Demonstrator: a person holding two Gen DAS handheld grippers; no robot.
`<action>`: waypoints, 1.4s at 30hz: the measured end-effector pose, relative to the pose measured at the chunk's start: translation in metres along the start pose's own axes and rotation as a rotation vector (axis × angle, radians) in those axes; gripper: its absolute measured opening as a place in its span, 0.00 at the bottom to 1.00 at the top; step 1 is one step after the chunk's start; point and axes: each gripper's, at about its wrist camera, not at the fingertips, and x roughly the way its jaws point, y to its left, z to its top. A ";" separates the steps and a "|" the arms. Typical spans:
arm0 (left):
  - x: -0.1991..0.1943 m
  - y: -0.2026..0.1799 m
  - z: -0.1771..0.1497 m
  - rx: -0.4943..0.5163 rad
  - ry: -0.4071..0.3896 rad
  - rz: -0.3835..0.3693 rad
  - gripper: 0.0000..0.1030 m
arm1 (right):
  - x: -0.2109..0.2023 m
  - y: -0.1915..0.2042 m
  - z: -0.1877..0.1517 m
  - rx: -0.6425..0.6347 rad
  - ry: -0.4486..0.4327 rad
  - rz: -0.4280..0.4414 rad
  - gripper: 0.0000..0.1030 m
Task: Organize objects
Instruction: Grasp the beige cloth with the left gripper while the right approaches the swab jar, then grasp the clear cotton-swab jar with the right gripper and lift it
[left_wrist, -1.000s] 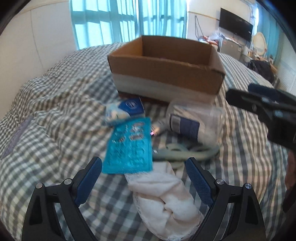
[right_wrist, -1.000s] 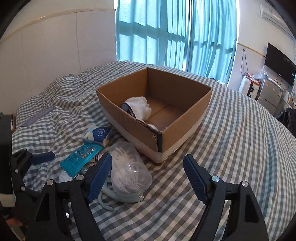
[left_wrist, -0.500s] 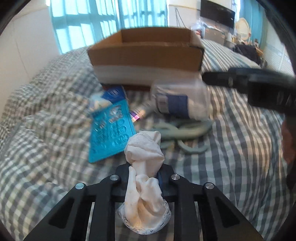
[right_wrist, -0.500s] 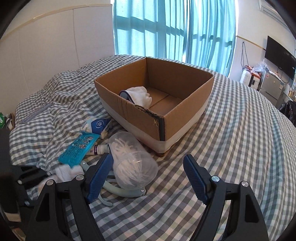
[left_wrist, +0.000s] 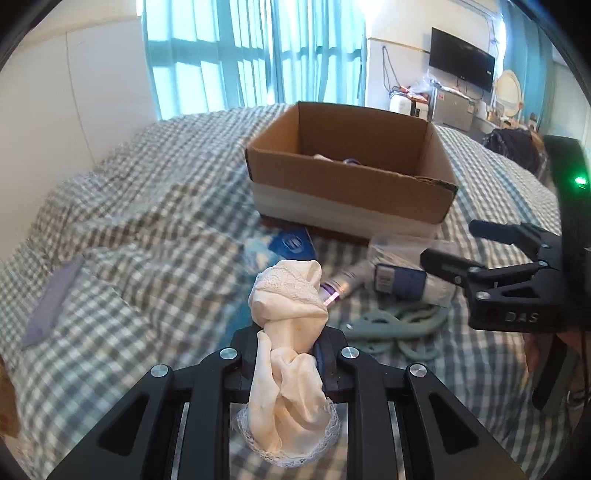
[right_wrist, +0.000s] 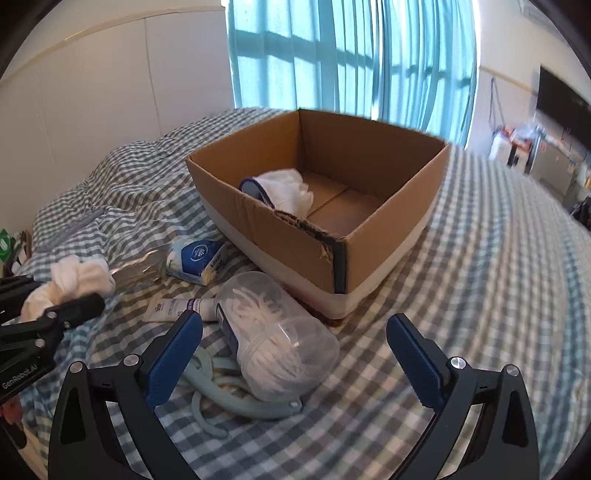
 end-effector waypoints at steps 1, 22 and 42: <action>0.001 0.001 0.002 0.001 -0.004 0.001 0.20 | 0.009 -0.001 0.000 0.002 0.019 -0.002 0.98; -0.015 0.019 -0.002 -0.047 -0.035 0.012 0.20 | -0.030 0.038 -0.029 0.000 -0.053 -0.162 0.68; -0.046 0.024 0.014 -0.072 -0.104 -0.031 0.20 | -0.102 0.047 -0.033 0.063 -0.151 -0.165 0.64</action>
